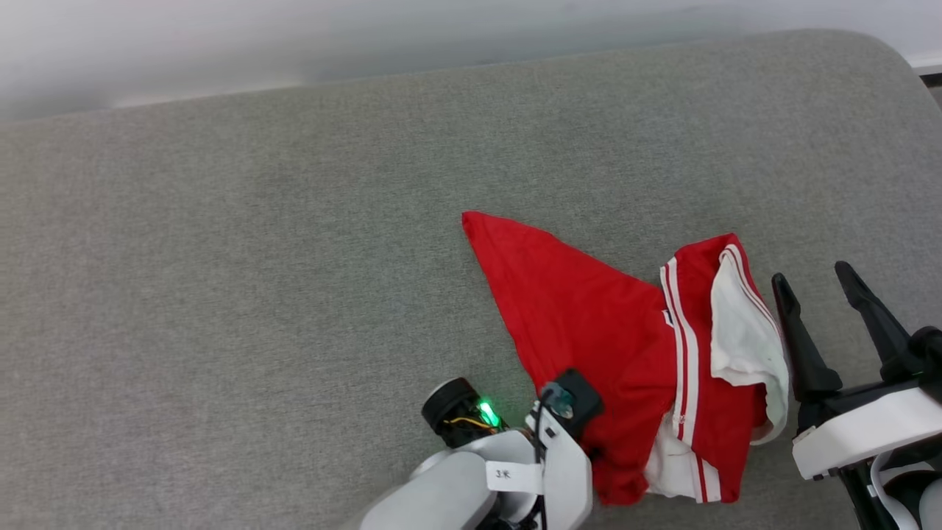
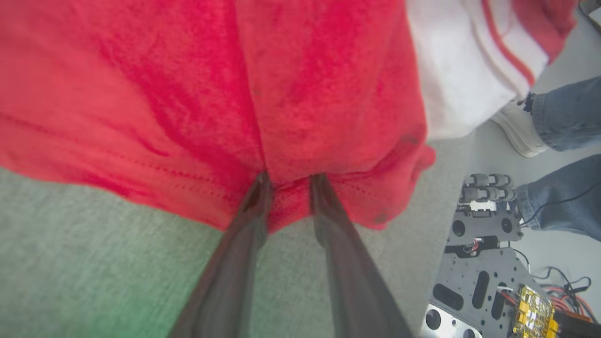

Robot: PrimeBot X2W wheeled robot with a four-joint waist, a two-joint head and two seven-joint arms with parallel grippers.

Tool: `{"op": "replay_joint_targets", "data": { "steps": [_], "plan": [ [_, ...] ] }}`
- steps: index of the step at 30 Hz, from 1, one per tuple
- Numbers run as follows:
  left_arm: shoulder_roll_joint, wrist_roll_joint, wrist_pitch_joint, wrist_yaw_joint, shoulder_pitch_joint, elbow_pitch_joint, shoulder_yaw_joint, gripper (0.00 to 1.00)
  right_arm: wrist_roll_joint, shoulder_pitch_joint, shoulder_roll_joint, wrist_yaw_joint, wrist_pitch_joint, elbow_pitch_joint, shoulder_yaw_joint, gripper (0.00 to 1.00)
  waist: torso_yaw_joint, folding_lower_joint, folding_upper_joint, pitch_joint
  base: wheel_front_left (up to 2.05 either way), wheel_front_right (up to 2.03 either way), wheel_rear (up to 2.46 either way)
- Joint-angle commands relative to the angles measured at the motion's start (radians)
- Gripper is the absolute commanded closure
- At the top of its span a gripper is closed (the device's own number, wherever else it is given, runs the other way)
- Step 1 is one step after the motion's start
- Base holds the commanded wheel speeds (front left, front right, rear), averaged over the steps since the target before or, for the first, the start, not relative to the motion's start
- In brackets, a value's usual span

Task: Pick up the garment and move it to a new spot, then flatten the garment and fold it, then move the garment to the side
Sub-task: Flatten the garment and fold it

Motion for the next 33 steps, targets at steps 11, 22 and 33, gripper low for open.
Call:
{"op": "replay_joint_targets", "data": {
  "steps": [11,22,33],
  "plan": [
    [0.058,-0.03,-0.222,0.059,-0.039,0.055,0.129,1.0,-0.016,0.004,0.002,0.0,0.006,0.024,0.008,0.0,0.063,-0.0001,0.0,-0.074,0.0,0.0,0.0],
    [0.263,-0.047,-0.407,0.169,-0.163,0.015,0.364,1.0,-0.017,0.007,0.011,0.0,0.008,0.038,0.047,0.0,0.067,-0.0001,0.0,-0.097,0.0,0.0,0.0],
    [0.415,-0.06,-0.464,0.221,-0.236,0.082,0.496,0.0,-0.025,-0.012,0.018,0.0,0.005,0.056,0.076,0.0,0.048,-0.0001,0.0,-0.052,0.0,0.0,0.0]
  ]
}}
